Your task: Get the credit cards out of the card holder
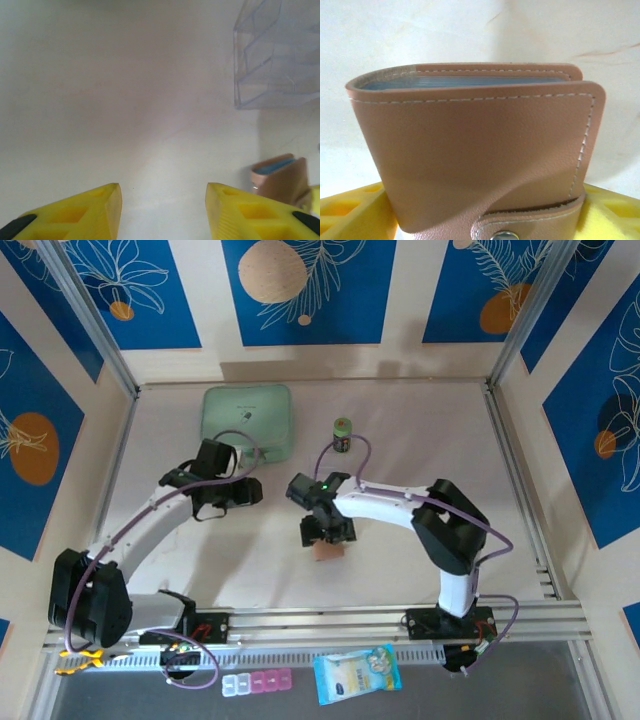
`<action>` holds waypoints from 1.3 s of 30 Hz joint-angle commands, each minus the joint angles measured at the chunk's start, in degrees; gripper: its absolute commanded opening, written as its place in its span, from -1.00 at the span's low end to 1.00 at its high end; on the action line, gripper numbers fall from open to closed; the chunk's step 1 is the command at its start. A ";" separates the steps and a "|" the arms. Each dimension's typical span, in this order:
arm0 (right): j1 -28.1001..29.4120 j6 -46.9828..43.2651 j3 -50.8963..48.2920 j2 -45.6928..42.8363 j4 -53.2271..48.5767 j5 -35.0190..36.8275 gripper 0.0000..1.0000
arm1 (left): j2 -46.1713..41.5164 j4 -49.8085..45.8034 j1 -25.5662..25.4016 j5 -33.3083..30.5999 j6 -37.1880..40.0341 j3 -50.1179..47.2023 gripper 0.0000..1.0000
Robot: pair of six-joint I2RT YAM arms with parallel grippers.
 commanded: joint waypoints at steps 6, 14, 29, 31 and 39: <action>1.43 7.18 1.66 2.93 -2.01 1.27 0.61 | -2.24 5.98 -4.26 1.40 -8.00 -6.20 -0.08; 0.01 7.45 -0.52 0.87 0.28 0.71 0.61 | -0.46 8.93 -7.01 2.47 -10.35 -7.19 -0.12; -2.03 4.01 0.54 1.78 1.05 1.93 0.61 | 0.21 10.96 -9.99 1.80 -13.41 -7.89 -0.15; -2.26 3.50 0.81 2.14 0.83 1.57 0.61 | 0.20 11.21 -10.21 2.01 -13.57 -7.98 -0.15; -2.08 3.16 -0.31 -0.53 1.61 -0.06 0.84 | 1.86 13.38 -11.59 3.39 -14.68 -7.85 -0.17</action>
